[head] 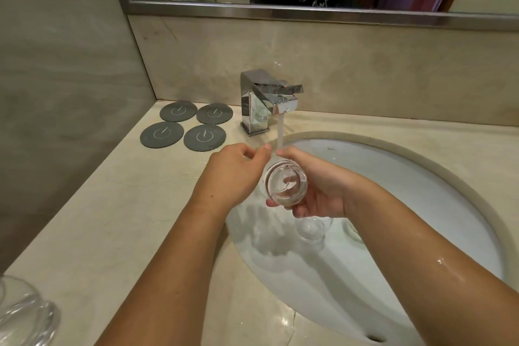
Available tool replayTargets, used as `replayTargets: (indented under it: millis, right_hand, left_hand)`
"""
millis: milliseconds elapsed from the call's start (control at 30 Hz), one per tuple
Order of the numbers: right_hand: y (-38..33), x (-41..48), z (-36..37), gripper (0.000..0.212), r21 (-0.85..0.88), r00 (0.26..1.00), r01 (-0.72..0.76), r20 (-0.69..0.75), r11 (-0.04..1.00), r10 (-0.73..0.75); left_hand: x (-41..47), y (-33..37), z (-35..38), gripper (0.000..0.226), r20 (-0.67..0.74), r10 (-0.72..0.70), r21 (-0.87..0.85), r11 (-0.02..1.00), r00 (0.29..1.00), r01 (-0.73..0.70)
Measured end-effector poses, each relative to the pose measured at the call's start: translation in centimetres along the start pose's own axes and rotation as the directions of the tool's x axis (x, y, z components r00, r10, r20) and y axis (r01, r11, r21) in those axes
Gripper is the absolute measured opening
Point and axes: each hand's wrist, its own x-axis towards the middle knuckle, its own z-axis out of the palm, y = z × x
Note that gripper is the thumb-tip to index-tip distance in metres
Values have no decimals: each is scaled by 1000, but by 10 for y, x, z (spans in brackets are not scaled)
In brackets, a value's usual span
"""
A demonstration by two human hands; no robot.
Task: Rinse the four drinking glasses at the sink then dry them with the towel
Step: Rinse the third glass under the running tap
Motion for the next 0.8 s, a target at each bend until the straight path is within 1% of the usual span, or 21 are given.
replayTargets:
  millis: [67, 133, 200, 267, 300, 400, 467, 500, 600, 700, 800]
  right_hand:
    - [0, -5, 2, 51, -6, 1000, 10, 2, 1000, -10]
    - [2, -7, 4, 49, -26, 998, 62, -18, 998, -62]
    - [6, -10, 5, 51, -42, 987, 148, -63, 988, -150]
    - [12, -18, 6, 56, -126, 957, 242, -131, 962, -258]
    - [15, -23, 5, 62, -205, 937, 278, -160, 938, -312]
    - [28, -42, 0, 99, -445, 879, 305, -208, 842, -429]
    - [38, -55, -5, 112, -590, 851, 272, -222, 760, -477]
    - [42, -61, -8, 112, -648, 844, 248, -220, 720, -489]
    - [59, -79, -20, 99, -739, 839, 151, -256, 657, -480]
    - [71, -92, -33, 90, -791, 832, 23, -324, 611, -451]
    - [78, -94, -44, 75, -816, 828, -80, -374, 572, -418]
  left_hand:
    - [0, 0, -2, 50, 6, 14, 21, 1000, 1000, -14]
    - [0, 1, -3, 59, 9, 34, 30, 999, 999, -34]
    - [-1, 2, -5, 68, 28, 46, 18, 999, 999, -47]
    - [-4, 4, -5, 72, 69, 61, 8, 998, 996, -62]
    - [-6, 5, -5, 72, 98, 73, 5, 997, 992, -74]
    - [-11, 7, -1, 56, 198, 119, 5, 992, 973, -122]
    - [-13, 8, 5, 53, 271, 137, 12, 989, 953, -146]
    - [-15, 9, 8, 53, 306, 139, 18, 988, 942, -152]
    - [-20, 13, 20, 49, 361, 162, 62, 978, 918, -197]
    - [-21, 14, 27, 35, 344, 196, 139, 956, 918, -256]
    - [-19, 10, 33, 29, 337, 207, 210, 934, 918, -288]
